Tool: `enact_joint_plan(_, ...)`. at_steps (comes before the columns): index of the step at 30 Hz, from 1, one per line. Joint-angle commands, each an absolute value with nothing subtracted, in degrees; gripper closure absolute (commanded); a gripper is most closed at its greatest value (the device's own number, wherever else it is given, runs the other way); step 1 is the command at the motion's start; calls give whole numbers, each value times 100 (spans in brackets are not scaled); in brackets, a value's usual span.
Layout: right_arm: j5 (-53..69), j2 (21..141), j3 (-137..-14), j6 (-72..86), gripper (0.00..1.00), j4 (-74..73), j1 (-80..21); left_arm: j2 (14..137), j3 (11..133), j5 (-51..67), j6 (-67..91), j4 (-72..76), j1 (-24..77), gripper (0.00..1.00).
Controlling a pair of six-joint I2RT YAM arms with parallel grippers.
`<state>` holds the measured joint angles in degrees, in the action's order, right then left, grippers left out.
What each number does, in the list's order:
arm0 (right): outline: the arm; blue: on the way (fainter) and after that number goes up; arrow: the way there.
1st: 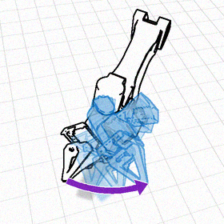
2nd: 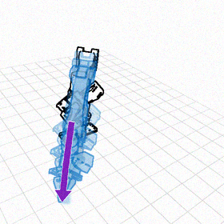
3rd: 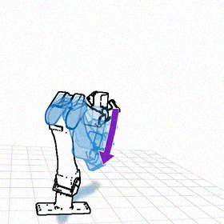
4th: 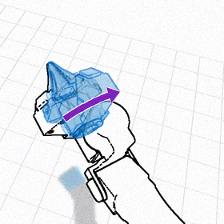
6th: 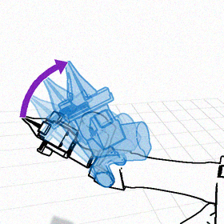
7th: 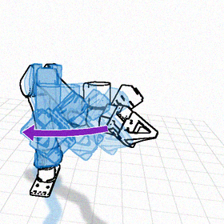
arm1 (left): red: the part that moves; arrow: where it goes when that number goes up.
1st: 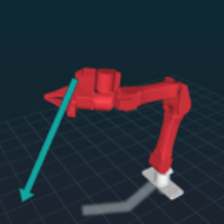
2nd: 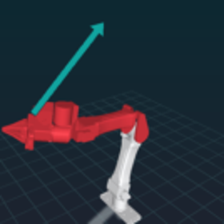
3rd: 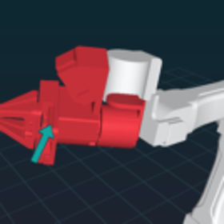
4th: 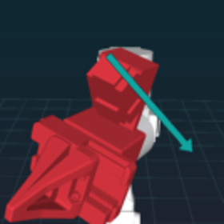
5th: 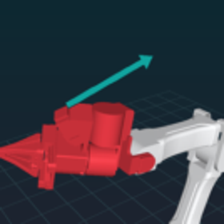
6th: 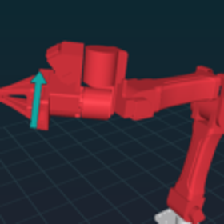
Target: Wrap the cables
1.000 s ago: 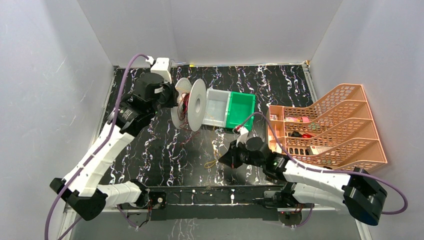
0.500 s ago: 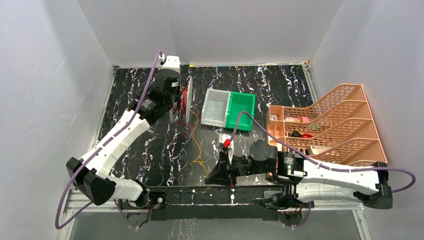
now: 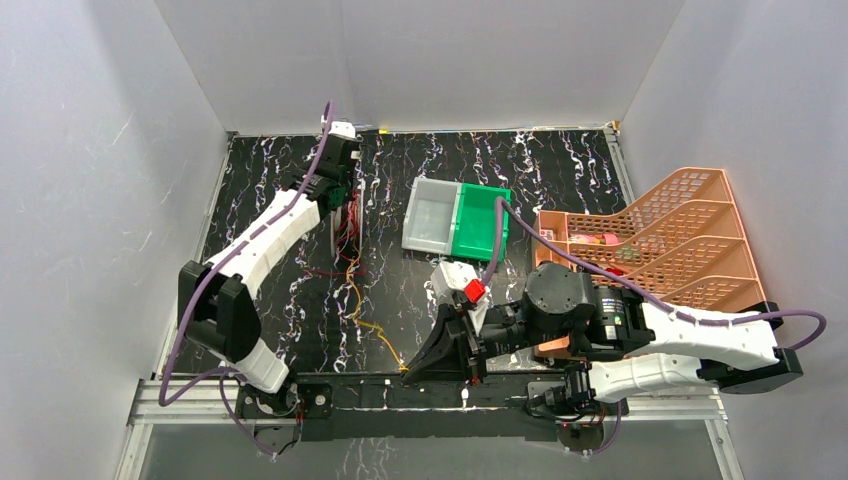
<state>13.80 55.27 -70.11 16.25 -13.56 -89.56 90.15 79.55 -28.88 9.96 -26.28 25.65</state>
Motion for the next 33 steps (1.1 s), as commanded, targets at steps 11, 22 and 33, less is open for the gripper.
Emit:
enact_joint_plan(11, -165, 5453, -7884, 1333, 100, -1326, -9075, 8929, 8016, -2339, 1017, -2522, 2399, 100)
enact_joint_plan(22, -3339, 6013, -9328, 246, 100, -1765, -9071, 7989, 7062, -1747, 754, -2575, 2441, 100)
enact_joint_plan(33, -5726, 6573, -9972, -2009, 100, -611, -9070, 6606, 5977, -228, -15, -2505, 3173, 100)
